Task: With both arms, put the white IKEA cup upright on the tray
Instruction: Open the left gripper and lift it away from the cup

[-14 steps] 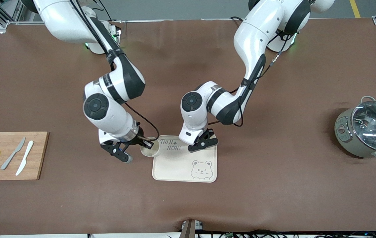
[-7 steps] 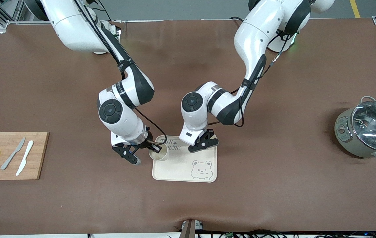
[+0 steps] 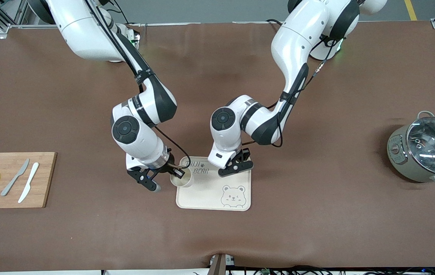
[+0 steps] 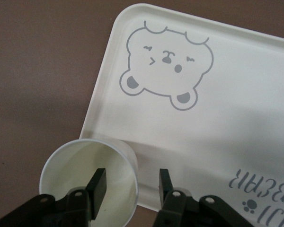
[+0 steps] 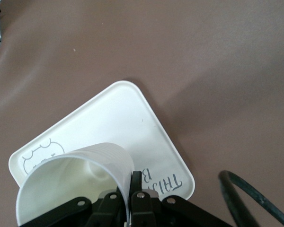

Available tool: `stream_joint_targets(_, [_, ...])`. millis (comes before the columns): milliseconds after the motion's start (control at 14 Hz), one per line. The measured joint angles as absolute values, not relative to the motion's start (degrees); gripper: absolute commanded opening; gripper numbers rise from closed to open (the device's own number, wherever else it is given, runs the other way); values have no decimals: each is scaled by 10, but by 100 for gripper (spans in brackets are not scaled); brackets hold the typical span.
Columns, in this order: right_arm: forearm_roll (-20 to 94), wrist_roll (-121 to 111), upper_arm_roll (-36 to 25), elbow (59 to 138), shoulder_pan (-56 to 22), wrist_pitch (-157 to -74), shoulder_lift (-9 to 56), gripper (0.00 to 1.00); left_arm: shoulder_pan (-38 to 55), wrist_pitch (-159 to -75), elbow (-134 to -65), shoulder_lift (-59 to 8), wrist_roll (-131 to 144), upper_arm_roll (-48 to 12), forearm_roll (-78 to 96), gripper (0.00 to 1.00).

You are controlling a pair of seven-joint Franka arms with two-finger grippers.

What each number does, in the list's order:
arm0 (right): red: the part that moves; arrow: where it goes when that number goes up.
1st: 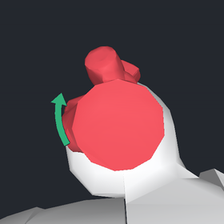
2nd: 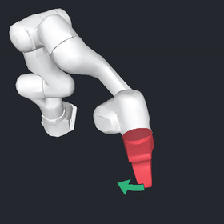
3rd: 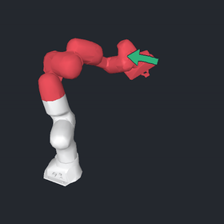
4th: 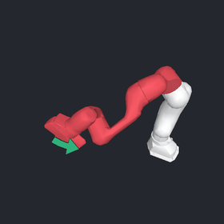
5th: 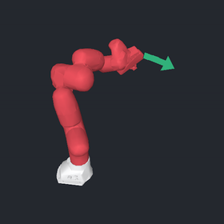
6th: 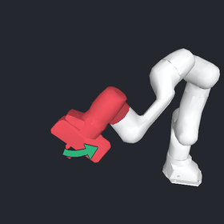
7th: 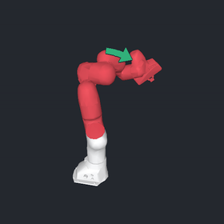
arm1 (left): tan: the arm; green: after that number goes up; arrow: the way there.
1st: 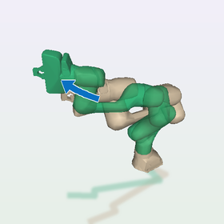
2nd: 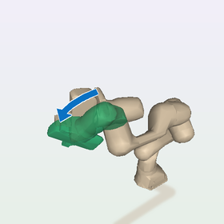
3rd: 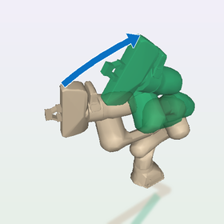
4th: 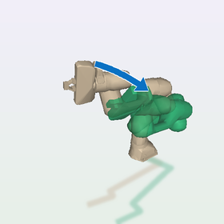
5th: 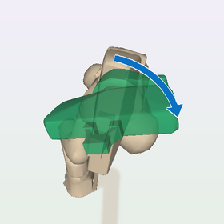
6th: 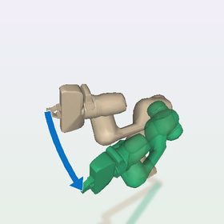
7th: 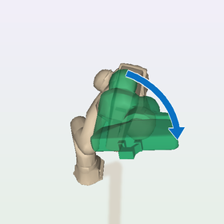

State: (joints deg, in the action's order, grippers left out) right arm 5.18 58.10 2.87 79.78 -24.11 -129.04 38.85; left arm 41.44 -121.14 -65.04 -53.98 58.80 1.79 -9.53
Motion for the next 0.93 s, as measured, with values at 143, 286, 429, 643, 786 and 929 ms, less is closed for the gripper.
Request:
stream_joint_targets(143, [52,567,26,798,-229,-1289,388,0,414,-1211,-650,-540,587,18,-95,55])
stream_joint_targets(286, [52,553,26,798,-216,-1289,388,0,414,-1204,-649,-539,586,18,-95,60])
stream_joint_targets(429, [52,550,26,798,-214,-1288,388,0,415,-1167,-642,-533,586,17,-94,66])
stream_joint_targets(643, [52,550,28,798,-214,-1288,388,0,415,-1091,-631,-493,574,16,-80,69])
stream_joint_targets(786, [52,550,29,798,-215,-1288,388,0,413,-1046,-630,-456,553,16,-66,71])
stream_joint_targets(929, [52,550,29,798,-216,-1288,388,0,408,-1015,-630,-429,538,17,-61,77])
